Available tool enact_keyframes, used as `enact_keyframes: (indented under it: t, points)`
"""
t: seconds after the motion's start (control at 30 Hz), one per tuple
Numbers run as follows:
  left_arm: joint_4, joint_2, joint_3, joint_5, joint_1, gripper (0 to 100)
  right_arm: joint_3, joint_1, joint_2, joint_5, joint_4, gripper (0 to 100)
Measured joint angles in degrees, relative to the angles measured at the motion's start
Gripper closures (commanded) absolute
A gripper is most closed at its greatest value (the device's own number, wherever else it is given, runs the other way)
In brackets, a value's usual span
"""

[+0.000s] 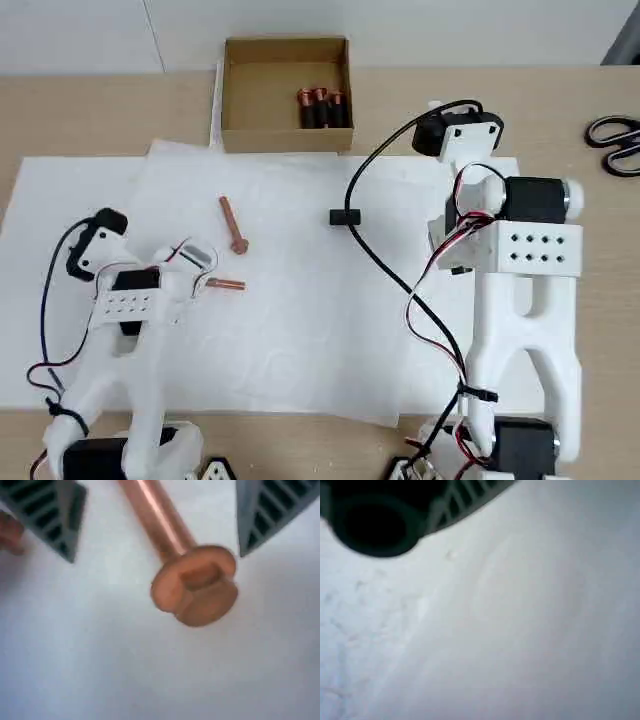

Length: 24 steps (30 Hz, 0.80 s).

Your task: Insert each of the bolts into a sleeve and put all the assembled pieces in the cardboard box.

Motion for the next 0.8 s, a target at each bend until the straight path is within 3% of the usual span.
enact_keyframes:
  t: [0.27,0.53,0.67,0.8]
  points:
    - [-6.86,-0.35,4.31,0.09,0.09,94,0.0,0.0,0.0,0.0,0.0,99.5]
    - [-7.38,-0.35,4.22,-0.62,0.09,100,0.0,0.0,0.0,0.0,0.0,99.5]
    - [-2.9,-0.35,-0.09,-5.71,0.0,100,0.0,0.0,0.0,0.0,0.0,99.5]
    - [8.18,-0.35,-9.41,-13.63,-0.26,100,0.0,0.0,0.0,0.0,0.0,99.5]
